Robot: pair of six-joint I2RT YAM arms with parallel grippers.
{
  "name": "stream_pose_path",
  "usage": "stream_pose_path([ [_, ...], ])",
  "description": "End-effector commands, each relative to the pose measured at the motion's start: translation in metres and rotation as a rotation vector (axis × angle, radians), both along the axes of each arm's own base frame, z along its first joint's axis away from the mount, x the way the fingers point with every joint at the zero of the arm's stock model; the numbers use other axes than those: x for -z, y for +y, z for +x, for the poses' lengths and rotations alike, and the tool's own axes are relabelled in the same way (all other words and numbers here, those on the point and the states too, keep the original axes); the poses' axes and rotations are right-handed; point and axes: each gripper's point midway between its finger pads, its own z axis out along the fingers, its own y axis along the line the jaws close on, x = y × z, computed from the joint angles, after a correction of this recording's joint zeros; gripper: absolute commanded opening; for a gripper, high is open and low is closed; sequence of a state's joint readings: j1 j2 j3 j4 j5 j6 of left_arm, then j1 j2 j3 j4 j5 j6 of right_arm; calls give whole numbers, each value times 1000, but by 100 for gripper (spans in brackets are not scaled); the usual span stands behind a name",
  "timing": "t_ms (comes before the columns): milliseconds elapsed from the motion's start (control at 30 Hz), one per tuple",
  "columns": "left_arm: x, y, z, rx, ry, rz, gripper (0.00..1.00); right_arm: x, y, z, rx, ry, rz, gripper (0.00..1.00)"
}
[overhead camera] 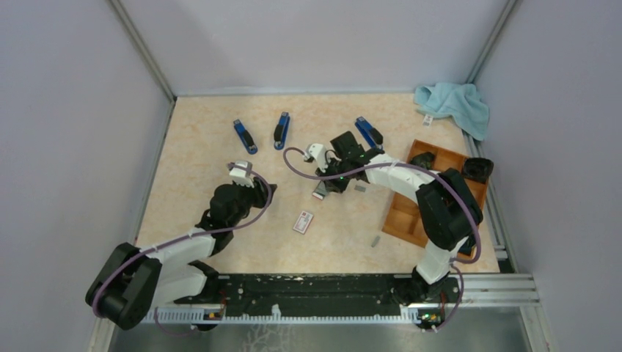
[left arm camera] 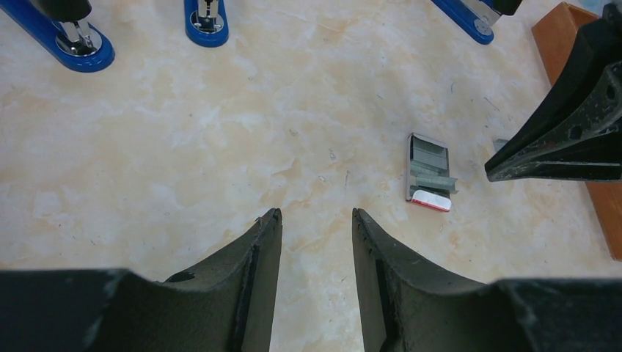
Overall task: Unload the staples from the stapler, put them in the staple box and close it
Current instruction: Place the staple in the staple box.
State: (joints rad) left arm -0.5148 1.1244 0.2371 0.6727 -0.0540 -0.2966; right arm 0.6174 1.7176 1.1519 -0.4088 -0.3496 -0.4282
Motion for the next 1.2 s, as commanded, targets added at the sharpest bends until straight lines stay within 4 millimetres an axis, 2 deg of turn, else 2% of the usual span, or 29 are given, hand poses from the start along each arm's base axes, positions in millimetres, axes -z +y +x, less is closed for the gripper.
stream_pose_path([
  [0,-18,-3,9,-6,-49,-18,46,-3,-5,-8,-48,9,15,2],
  [167,-18,-3,9,-5,-48,-18,47,16,-7,-13,-70,70,-27,0],
  [367,-18,-4,9,-1,-47,-19,47,27,-5,-5,-39,84,-45,0],
  [767,-17,-6,10,4,-44,-14,46,26,6,9,1,85,-18,0],
  [1167,-16,-6,11,6,-38,-11,46,19,16,14,21,75,17,0],
])
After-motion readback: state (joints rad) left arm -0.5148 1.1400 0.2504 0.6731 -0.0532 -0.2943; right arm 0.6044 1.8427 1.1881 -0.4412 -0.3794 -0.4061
